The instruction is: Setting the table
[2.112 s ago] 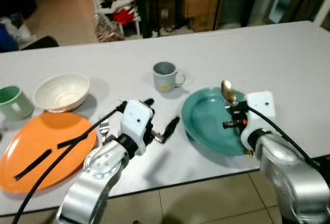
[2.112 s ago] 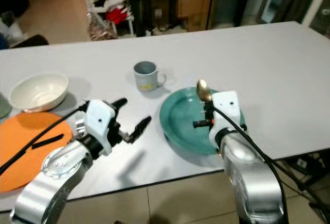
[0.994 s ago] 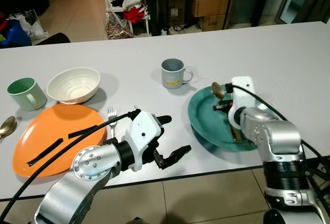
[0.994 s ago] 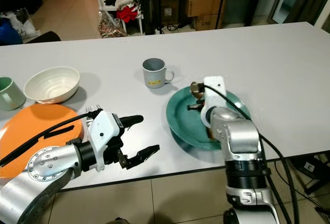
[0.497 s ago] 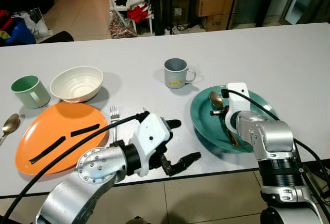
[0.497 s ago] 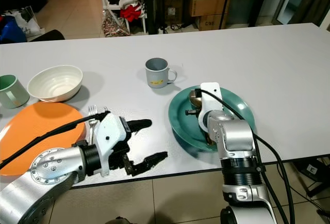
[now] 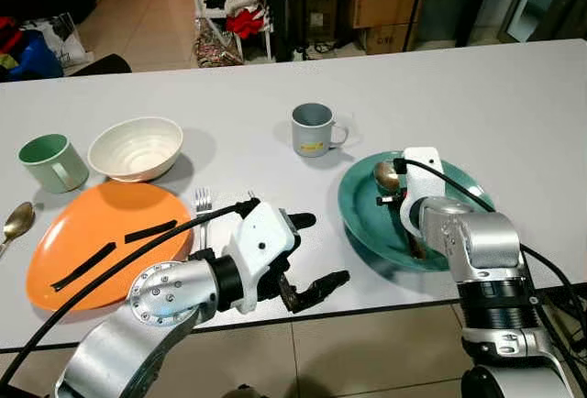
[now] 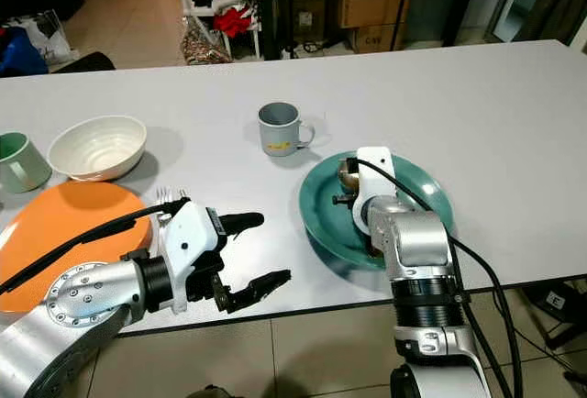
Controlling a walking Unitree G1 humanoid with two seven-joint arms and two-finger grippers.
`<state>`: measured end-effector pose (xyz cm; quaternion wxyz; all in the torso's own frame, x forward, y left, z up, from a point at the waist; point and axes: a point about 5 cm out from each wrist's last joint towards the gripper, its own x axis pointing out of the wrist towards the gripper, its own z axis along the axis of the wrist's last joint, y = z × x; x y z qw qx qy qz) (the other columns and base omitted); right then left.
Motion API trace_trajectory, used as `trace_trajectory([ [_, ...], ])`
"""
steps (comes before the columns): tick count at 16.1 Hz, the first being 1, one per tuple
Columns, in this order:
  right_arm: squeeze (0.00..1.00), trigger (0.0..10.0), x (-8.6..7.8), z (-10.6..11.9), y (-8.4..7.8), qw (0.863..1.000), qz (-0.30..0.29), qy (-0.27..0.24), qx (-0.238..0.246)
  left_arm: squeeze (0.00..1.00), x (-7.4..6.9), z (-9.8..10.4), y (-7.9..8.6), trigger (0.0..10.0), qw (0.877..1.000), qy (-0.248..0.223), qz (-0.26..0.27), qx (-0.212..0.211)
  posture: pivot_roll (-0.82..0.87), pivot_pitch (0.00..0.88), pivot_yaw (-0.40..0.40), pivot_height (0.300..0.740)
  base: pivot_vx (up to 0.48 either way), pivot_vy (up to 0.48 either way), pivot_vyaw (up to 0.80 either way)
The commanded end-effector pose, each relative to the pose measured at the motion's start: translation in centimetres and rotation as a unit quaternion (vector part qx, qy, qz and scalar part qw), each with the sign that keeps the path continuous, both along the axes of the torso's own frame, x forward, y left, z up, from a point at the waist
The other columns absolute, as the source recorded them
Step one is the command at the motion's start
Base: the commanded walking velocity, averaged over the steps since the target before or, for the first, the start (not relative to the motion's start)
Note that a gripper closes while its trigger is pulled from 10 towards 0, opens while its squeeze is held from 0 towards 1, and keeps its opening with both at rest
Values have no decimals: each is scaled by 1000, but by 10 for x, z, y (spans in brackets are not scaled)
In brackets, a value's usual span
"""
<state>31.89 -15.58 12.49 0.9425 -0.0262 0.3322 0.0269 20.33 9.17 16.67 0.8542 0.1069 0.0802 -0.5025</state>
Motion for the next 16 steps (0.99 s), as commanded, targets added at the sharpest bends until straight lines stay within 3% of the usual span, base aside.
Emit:
trace_trajectory([
  [1,1000,10000,0,18,-2,1000,-2,-25,-6,0,2,-1,5,10000,1000,3,5,-1,72,0,54,740,0,0,0],
  [4,1000,10000,-7,38,-6,999,-1,-49,-6,0,2,0,7,10000,1000,3,9,-7,70,0,53,740,0,0,0],
  [5,1000,10000,-24,53,-11,998,2,-64,-12,0,3,4,9,10000,1000,0,18,-23,75,0,52,740,0,0,0],
  [6,1000,10000,-30,56,-12,997,10,-72,-18,0,4,8,9,10000,999,-3,24,-33,79,0,51,740,0,0,0],
  [8,1000,10000,-43,70,-11,990,28,-136,-35,0,8,12,13,10000,997,-14,50,-49,79,0,57,740,0,0,0],
  [10,1000,10000,-62,73,-4,974,51,-218,-19,0,23,6,27,10000,979,-48,191,-42,75,0,63,740,0,0,0],
  [11,1000,10000,-69,72,-3,970,65,-235,-22,0,25,4,31,10000,971,-48,229,-51,76,0,65,740,0,0,0],
  [14,1000,10000,-92,62,2,956,89,-276,-36,0,21,4,38,10000,952,-69,295,-51,83,0,66,740,0,0,800],
  [16,1000,10000,-97,58,4,953,103,-281,-45,0,20,2,39,10000,945,-75,316,-46,82,0,61,740,0,0,800],
])
